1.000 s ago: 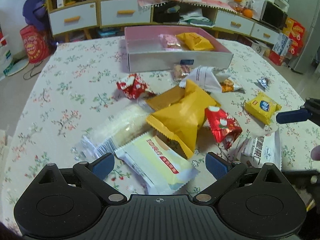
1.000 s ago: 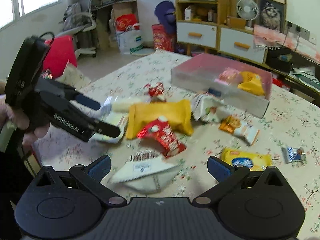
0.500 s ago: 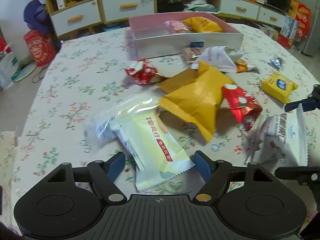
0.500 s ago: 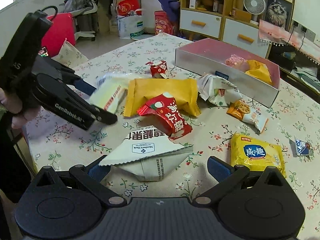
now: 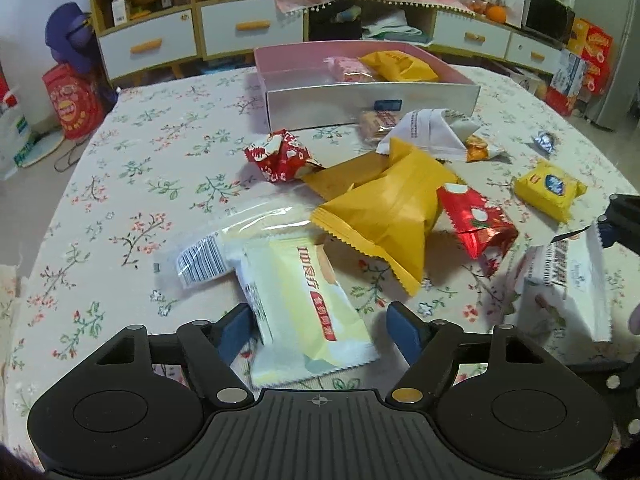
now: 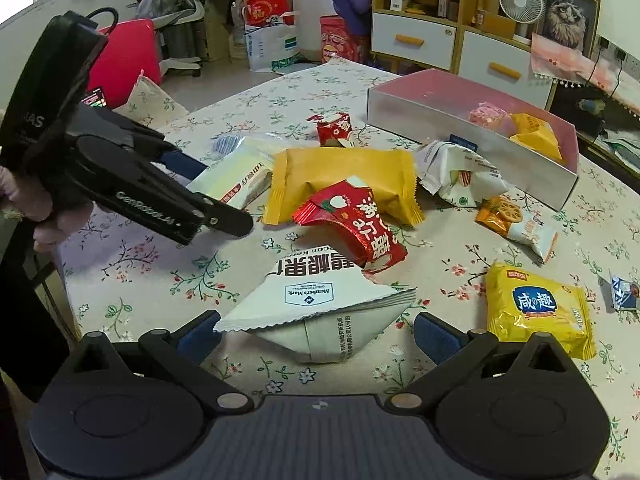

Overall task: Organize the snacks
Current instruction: 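Grasp the white-and-yellow cake packet with the left tool while the right tool approaches the white paper snack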

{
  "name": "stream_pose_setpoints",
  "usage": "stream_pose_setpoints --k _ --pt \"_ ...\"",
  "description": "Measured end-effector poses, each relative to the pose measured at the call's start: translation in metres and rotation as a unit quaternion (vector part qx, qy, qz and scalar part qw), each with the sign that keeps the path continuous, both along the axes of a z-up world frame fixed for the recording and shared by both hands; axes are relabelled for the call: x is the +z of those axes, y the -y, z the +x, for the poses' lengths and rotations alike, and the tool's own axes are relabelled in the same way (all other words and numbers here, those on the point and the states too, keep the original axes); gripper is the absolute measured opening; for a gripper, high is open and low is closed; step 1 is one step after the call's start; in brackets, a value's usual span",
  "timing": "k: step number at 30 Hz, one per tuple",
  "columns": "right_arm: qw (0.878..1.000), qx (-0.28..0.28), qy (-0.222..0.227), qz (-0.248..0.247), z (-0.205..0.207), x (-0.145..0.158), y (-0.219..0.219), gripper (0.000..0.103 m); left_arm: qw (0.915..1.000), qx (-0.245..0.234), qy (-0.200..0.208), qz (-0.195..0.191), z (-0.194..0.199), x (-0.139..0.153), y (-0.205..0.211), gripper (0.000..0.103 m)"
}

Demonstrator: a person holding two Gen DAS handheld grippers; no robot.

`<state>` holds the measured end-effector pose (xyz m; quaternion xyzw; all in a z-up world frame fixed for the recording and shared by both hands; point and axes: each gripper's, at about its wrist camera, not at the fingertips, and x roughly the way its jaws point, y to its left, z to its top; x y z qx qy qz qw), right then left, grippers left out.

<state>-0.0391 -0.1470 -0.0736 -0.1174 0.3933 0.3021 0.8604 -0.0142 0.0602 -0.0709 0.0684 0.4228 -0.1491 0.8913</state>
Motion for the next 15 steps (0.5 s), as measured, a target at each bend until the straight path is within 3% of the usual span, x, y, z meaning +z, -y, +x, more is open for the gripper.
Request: stream_pose_setpoints --k 8,11,13,15 --pt "1.0 -0.005 0.006 0.003 -0.0001 -0.0003 0.0017 0.059 0.9998 0.014 0.01 0.013 0.0055 -0.0005 -0.0039 0.074" --pt "1.0 -0.008 0.006 0.006 0.0018 0.0003 0.0024 0.051 0.9998 0.016 0.006 0.008 0.0055 0.0003 -0.0058 0.064" --pt "1.0 -0.006 0.006 0.006 0.0028 0.0001 0.0023 0.047 0.9999 0.015 0.006 0.007 0.0045 0.0015 -0.0055 0.052" --pt "1.0 -0.004 0.009 0.003 0.0017 -0.0004 0.0012 0.043 0.9999 0.012 0.006 0.009 0.004 0.0021 -0.0046 0.049"
